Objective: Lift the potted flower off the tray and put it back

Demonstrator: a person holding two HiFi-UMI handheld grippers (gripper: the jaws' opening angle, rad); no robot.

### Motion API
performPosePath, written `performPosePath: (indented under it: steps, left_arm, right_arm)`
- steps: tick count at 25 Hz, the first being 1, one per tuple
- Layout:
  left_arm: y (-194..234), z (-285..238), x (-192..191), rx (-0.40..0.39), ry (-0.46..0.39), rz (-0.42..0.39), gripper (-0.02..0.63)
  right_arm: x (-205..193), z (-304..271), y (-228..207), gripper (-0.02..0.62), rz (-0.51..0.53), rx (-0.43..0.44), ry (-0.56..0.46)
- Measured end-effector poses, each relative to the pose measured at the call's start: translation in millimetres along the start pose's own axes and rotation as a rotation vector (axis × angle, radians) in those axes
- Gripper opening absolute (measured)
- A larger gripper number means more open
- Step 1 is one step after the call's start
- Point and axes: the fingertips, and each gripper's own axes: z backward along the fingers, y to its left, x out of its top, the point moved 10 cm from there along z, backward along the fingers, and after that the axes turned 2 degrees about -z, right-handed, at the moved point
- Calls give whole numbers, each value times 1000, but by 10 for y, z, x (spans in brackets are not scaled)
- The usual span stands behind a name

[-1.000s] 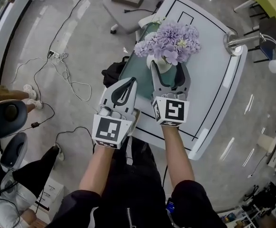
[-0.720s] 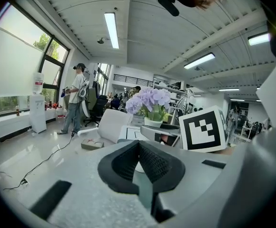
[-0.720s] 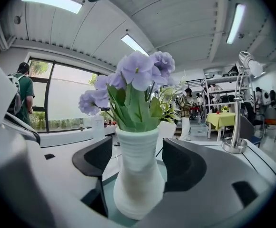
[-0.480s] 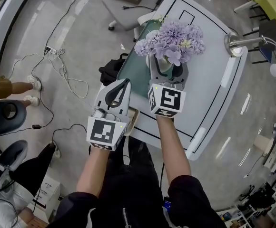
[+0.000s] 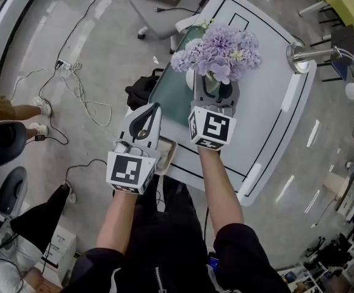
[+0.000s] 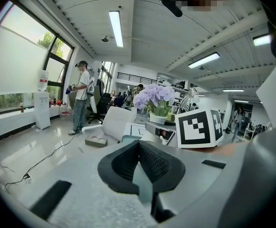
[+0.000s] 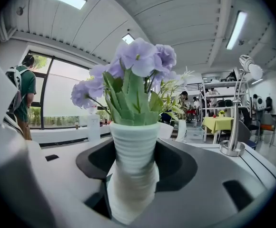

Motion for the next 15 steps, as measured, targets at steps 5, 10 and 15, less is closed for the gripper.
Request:
performPosePath:
  steps: [5, 10, 15]
  left_arm:
    - [-33, -9, -45, 2, 10, 13, 5]
    - [-45, -3, -41, -5, 9, 9, 5]
    - [-31, -18, 21, -7, -1, 5, 5]
  right_arm:
    - [-13, 3, -4, 244, 2, -1, -6]
    - [11, -5, -20, 242, -5, 19, -6]
    - [44, 6, -27, 242, -15, 34, 4]
